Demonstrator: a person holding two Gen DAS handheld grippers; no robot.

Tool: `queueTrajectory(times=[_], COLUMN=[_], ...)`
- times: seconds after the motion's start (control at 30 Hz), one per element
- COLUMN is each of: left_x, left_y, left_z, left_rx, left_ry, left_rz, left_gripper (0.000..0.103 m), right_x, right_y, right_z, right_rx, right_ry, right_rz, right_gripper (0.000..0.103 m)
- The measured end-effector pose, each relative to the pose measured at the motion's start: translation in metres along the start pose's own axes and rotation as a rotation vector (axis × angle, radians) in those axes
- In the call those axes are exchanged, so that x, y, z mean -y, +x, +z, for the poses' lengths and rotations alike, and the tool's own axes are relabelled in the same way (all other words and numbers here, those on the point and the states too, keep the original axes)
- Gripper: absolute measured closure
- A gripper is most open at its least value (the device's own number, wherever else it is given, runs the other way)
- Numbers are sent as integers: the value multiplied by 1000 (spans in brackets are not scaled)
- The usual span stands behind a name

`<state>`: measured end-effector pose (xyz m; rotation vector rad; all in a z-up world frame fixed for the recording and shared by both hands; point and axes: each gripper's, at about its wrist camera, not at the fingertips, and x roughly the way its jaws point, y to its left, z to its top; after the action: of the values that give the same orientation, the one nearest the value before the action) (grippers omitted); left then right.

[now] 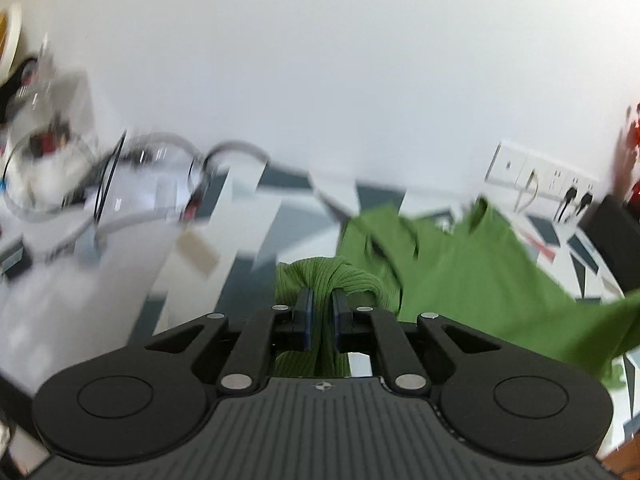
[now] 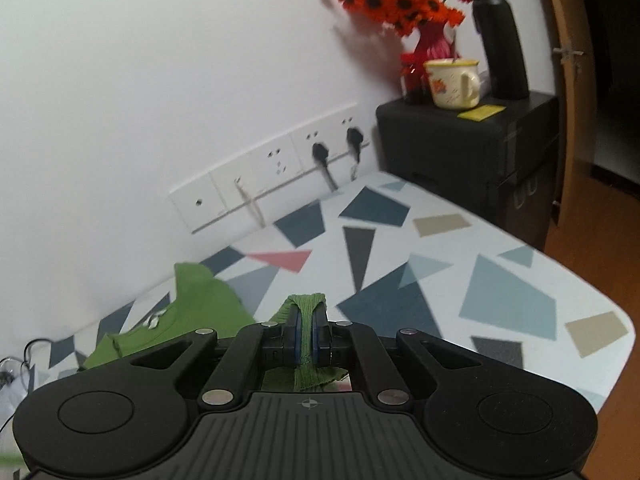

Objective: Fold clothes
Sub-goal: 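Lower the green shirt onto the patterned bed cover with both grippers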

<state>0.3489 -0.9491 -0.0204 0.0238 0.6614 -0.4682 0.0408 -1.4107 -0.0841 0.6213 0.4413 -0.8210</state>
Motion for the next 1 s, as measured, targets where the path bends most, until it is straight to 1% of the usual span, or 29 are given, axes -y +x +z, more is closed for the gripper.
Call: queueTrajectory(times=[0.1, 0.2, 0.23, 0.27, 0.3, 0.33, 0.37, 0.4, 0.53, 0.6, 0.63, 0.7, 0.73, 0.77, 0.8, 0.83, 0.87, 0.9, 1.0], left_x=[10, 10, 9, 10, 11, 17, 23, 30, 69, 96, 112, 135, 141, 147, 151, 155, 154, 152, 130], left_y=[16, 35, 42, 49, 55, 58, 60, 62, 77, 89, 94, 104, 107, 109, 111, 112, 113, 114, 101], left_z=[28, 54, 58, 57, 55, 45, 33, 21, -39, -70, -85, -107, -113, -118, -120, -120, -119, -118, -107], left_rx=[58, 95, 81, 52, 22, -6, -34, -63, -333, -463, -503, -546, -542, -532, -530, -530, -533, -536, -471], left_ry=[38, 41, 40, 46, 54, 81, 113, 145, 142, 137, 158, 191, 179, 164, 165, 170, 157, 140, 117], left_rz=[20, 88, 112, 126, 137, 112, 78, 44, -242, -348, -372, -365, -360, -356, -364, -376, -382, -386, -371], left_gripper=[93, 92, 90, 84, 75, 68, 54, 46, 44, 44, 44, 44, 44, 41, 64, 85, 99, 99, 100], right_x=[-7, -20, -27, -33, -39, -42, -43, -42, -26, -17, -14, -9, -7, -5, -5, -5, -6, -6, -8], right_y=[3, -11, -18, -26, -33, -38, -41, -43, -41, -41, -41, -43, -43, -43, -44, -44, -45, -45, -49], right_z=[-14, -32, -37, -43, -49, -52, -54, -54, -50, -47, -47, -48, -48, -49, -50, -51, -51, -52, -50], right_rx=[-58, -110, -121, -126, -128, -126, -126, -125, -116, -103, -95, -86, -87, -89, -90, -90, -91, -92, -90], right_ry=[-17, -27, -37, -49, -57, -54, -43, -33, 14, 32, 31, 34, 39, 39, 30, 20, 12, 4, -5], right_rz=[45, 138, 168, 198, 219, 223, 225, 220, 164, 145, 134, 113, 107, 100, 93, 86, 80, 73, 67], right_gripper=[99, 99, 99, 99, 99, 99, 99, 99, 99, 99, 99, 99, 99, 99, 99, 99, 99, 99, 99])
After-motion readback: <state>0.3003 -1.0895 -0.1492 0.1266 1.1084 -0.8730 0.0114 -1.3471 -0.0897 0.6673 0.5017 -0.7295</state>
